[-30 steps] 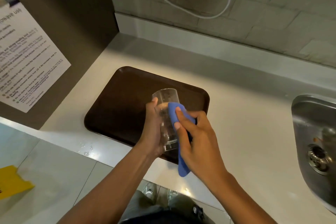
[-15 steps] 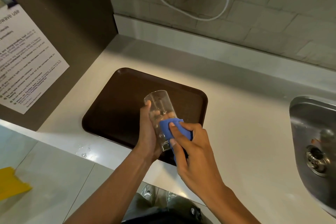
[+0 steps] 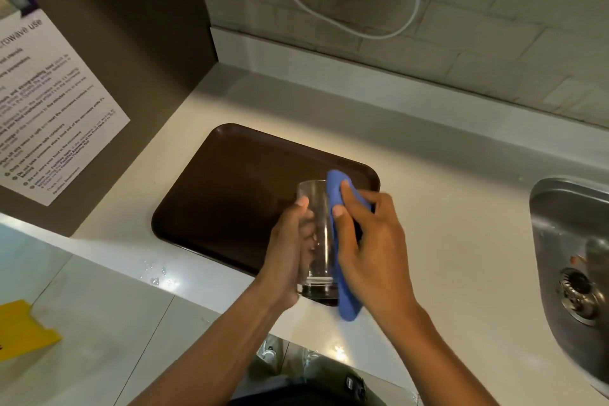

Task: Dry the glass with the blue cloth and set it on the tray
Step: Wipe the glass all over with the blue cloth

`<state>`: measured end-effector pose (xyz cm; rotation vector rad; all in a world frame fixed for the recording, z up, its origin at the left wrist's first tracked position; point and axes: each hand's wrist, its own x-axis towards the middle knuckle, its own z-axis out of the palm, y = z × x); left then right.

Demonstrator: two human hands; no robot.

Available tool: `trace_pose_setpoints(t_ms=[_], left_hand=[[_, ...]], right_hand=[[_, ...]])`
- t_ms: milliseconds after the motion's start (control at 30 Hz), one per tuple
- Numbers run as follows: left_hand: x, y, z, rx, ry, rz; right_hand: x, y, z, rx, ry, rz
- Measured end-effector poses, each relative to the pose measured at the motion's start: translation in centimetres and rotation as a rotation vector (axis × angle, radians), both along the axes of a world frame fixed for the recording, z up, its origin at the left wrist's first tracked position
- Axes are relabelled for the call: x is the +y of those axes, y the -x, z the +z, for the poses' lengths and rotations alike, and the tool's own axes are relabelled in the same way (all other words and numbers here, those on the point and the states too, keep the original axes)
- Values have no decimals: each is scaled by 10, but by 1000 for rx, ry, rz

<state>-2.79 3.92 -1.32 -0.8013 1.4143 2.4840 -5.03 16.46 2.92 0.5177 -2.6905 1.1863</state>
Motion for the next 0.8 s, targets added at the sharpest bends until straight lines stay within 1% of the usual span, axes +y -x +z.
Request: trace_pose_setpoints(t_ms=[67,133,200,233,333,400,500,567,667,733,800], left_hand=[[7,7,-3,0,11,23],[4,16,-3,-15,46,66],[-2,19,-7,-22,69,73],[-2,16,-7,-27,50,57],[7,10,-8,-28,-17,33],[4,15,-11,-1,-50,62],[-10,22,-11,-41,-9,82],[-8,17,-13,-43,-19,61],[2,7,-10,-33,-32,70],[0,8,-13,18,-83,69],[-6,14,-12,-4,-52,74]], right_hand=[[-5,9,2,11,-15,-10],[-2,-2,-1,30,-61,67],[8,-15,-7,7,-10,149],[11,-11,-6,-29,24,146],[0,20,1,-105,89,-7],[-12,18,4,-61,55,16],[-4,-7,-6,-2,-26,104],[3,0,-8,-47,-14,88],[-9,24,0,-107,62,4],[-16,13,1,-29,22,52],[-9,-10,-8,53,-68,129]])
